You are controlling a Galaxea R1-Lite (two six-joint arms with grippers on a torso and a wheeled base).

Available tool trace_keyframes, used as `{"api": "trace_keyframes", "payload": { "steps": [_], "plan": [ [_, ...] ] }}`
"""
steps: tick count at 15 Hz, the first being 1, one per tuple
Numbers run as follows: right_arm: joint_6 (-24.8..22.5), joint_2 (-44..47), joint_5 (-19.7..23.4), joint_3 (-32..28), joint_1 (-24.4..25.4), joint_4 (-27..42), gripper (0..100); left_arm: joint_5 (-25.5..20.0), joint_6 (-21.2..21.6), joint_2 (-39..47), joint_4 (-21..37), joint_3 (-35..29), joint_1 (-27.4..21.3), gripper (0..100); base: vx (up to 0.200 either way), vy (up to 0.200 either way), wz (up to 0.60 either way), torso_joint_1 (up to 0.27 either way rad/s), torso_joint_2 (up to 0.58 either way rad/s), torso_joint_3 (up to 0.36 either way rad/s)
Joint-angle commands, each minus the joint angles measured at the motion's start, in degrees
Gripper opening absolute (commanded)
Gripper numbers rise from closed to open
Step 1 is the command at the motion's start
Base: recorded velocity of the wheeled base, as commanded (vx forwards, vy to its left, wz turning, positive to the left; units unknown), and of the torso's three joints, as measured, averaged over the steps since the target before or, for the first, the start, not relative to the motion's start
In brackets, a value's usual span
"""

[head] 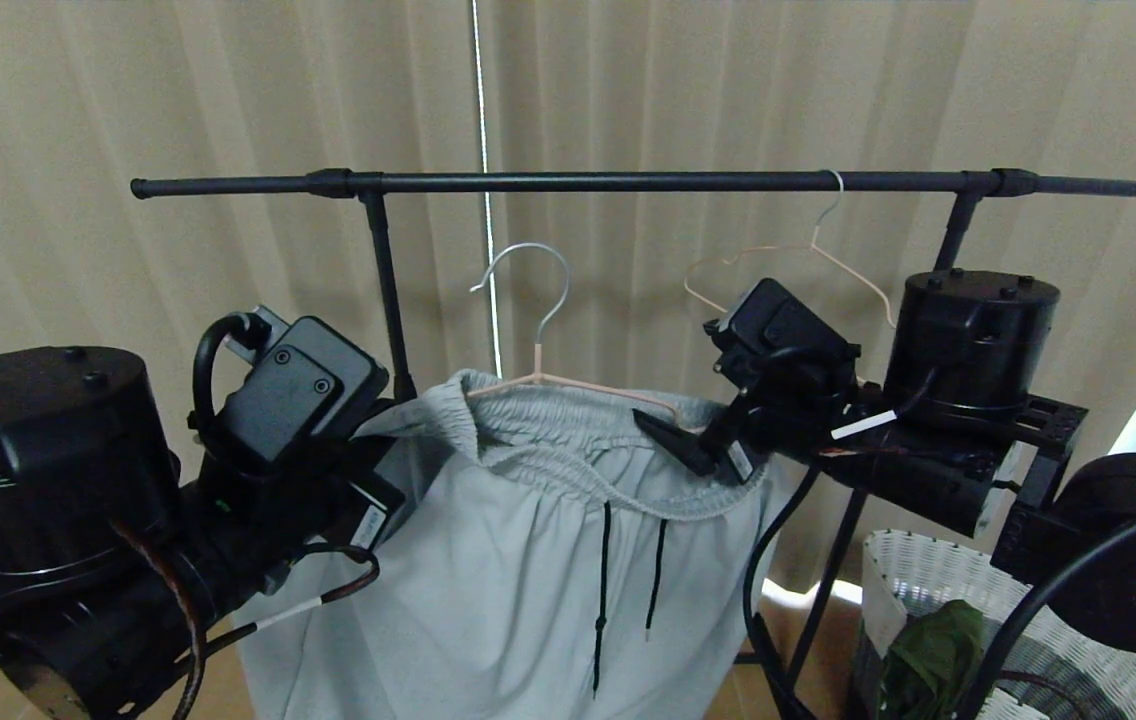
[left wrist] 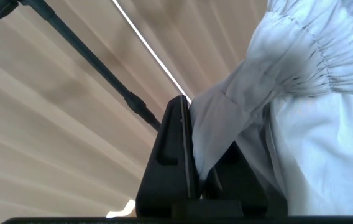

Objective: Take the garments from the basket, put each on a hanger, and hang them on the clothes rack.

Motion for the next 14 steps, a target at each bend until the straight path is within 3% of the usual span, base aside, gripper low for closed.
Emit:
{"api": "trace_keyframes", "payload": {
  "steps": [1,6,7,14],
  "plan": [
    [0.0,0.5,0.0,0.0,0.9,0.0,100,0.0,0.0,-0.3,-0.1,0.0,0.0,0,0.0,0.0,0.0,0.0,0.0,0.0],
    [0.1,0.5,-0.2,0.0,1.8,0.0,100,-0.1,0.0,-0.3,-0.1,0.0,-0.5,0,0.0,0.0,0.0,0.0,0.0,0.0],
    [0.1,0.5,-0.2,-0.1,1.9,0.0,0,-0.1,0.0,-0.3,-0.1,0.0,-0.5,0,0.0,0.0,0.0,0.0,0.0,0.0],
    [0.3,0.8,-0.1,0.1,1.9,-0.2,0,-0.2,-0.5,-0.6,-0.1,1.0,-2.4,0,0.0,0.0,0.0,0.0,0.0,0.0]
  ]
}}
